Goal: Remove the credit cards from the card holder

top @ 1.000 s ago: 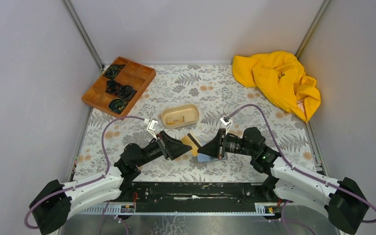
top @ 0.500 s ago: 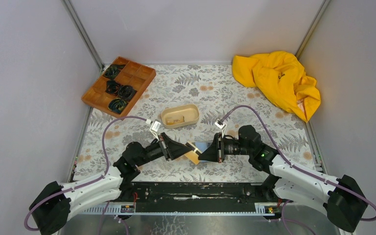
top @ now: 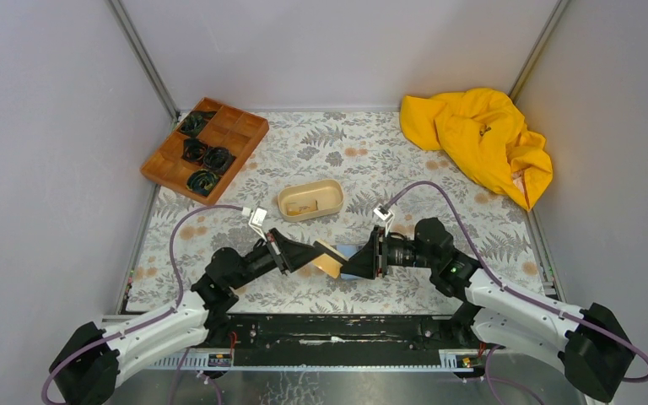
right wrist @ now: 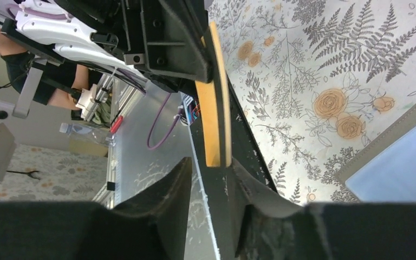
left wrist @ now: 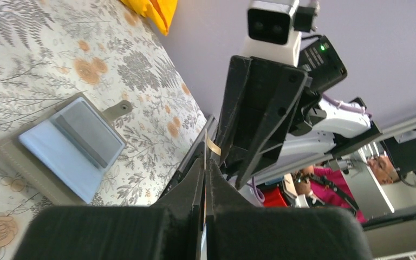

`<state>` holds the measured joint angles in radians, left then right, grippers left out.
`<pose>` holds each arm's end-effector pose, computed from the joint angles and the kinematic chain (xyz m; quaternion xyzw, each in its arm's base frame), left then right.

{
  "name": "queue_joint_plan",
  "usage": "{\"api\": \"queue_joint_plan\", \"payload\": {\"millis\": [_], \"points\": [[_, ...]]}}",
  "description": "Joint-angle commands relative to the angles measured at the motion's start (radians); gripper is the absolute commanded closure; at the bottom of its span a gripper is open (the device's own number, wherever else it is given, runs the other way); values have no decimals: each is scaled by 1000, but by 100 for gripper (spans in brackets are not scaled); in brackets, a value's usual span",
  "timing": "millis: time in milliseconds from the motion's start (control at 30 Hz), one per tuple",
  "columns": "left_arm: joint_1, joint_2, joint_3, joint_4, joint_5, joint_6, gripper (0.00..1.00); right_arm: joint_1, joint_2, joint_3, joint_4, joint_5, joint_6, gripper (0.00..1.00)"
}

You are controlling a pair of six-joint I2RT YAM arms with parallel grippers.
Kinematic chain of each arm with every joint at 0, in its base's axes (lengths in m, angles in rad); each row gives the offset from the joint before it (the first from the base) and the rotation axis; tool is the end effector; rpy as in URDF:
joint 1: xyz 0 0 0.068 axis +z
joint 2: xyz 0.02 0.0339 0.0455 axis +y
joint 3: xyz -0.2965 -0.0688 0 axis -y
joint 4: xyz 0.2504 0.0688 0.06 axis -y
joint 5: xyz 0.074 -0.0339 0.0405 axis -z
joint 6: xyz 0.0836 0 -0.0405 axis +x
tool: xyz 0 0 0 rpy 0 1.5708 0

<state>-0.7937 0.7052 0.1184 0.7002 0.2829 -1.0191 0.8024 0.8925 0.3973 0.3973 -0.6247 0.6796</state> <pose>0.1161 -0.1513 0.2345 0.0304 0.6669 -0.6394 0.3815 0.1205 0.1950 0.2643 -0.2493 0.6910 0.5994 0.3179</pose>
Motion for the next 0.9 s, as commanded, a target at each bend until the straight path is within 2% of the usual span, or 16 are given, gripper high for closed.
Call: {"api": "queue_joint_plan", "payload": {"millis": [0,233,300,433,467,567,800,867], "points": [[17,-25,-51,92,-117,-52,100,6,-8,-18,155,12,23,59],[17,-8,-101,272,-147,-121,100,6,74,-8,261,3,51,48],[18,-1,-104,291,-147,-127,100,6,99,0,284,-5,58,43],[18,-10,-107,294,-156,-134,100,6,127,-1,316,0,68,41],[18,-15,-107,293,-158,-135,100,6,128,-5,330,4,72,43],[17,-27,-117,292,-162,-138,100,6,133,8,352,9,91,61],[18,-26,-139,330,-174,-156,100,6,185,72,359,-10,99,63],[17,-28,-139,330,-178,-157,100,6,198,74,376,-13,111,72]]}}
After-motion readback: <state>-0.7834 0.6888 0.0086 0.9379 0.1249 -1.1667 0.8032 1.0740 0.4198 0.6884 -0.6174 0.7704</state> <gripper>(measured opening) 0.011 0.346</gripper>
